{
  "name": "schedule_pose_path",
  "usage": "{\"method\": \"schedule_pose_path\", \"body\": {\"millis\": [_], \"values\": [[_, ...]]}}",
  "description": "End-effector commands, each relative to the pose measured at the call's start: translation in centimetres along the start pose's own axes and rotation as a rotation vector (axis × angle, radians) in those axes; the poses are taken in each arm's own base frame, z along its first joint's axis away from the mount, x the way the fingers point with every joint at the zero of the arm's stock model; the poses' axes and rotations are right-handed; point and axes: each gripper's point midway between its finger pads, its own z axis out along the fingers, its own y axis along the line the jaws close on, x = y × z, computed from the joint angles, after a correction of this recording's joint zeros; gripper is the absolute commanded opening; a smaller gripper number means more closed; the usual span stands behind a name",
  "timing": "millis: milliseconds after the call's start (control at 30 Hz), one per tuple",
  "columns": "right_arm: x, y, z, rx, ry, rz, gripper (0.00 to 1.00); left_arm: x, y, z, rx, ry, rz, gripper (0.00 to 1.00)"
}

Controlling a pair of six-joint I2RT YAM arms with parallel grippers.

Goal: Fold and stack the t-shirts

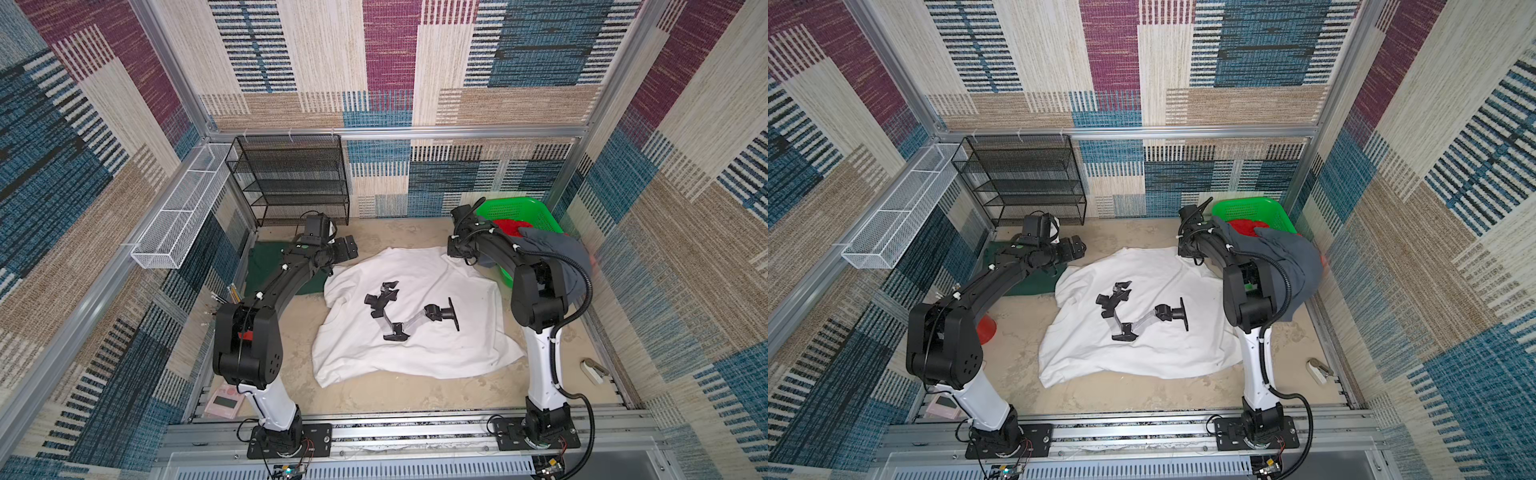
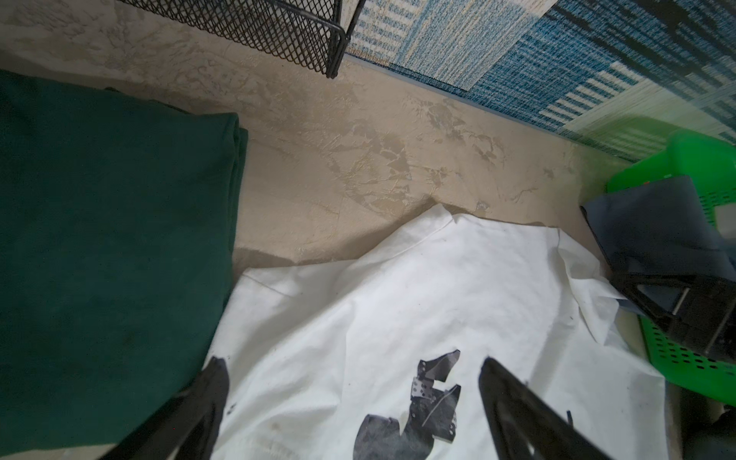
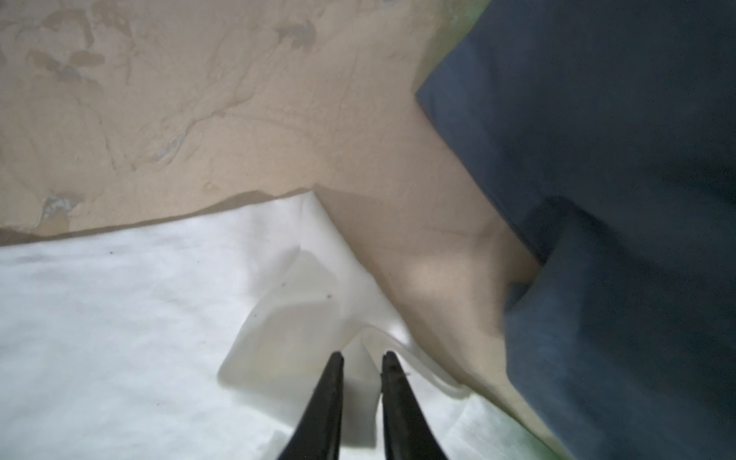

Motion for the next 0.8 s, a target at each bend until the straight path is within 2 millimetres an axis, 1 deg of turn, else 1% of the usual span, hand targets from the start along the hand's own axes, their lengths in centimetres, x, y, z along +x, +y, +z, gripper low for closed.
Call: {"method": "schedule_pose_path", "body": {"millis": [0, 33, 133, 233, 400, 500, 567, 767], "values": [[-0.4, 1.0, -0.3, -0.058, -0.018, 0.013, 0.19, 0.0, 0.0, -0.2, 0.001, 0.000, 0.020, 0.98], [-0.2, 1.1, -0.1, -0.062, -0.014, 0.015, 0.16, -0.1, 0.0, -0.2, 0.001, -0.002, 0.020, 0.99], [0.3, 1.4, 0.4, -0.079, 0.001, 0.015, 0.01, 0.0, 0.1, -0.1, -0.001, -0.001, 0.023, 0.99], [0.2, 1.2, 0.2, -0.073, -0.006, 0.015, 0.00, 0.0, 0.1, 0.0, -0.002, -0.001, 0.024, 0.99], [-1.5, 0.0, -1.7, -0.068, -0.073, 0.047, 0.00, -0.1, 0.2, 0.0, -0.007, -0.007, 0.026, 0.99], [-2.5, -1.1, -2.6, -0.048, -0.106, 0.062, 0.00, -0.1, 0.2, 0.1, -0.008, -0.006, 0.027, 0.98], [-3.0, -2.0, -2.8, -0.033, -0.118, 0.074, 0.00, -0.1, 0.3, 0.1, -0.009, -0.004, 0.028, 0.98], [-5.3, -5.0, -3.9, 0.034, -0.163, 0.102, 0.00, -0.1, 0.6, 0.6, -0.025, -0.003, 0.038, 0.98]]}}
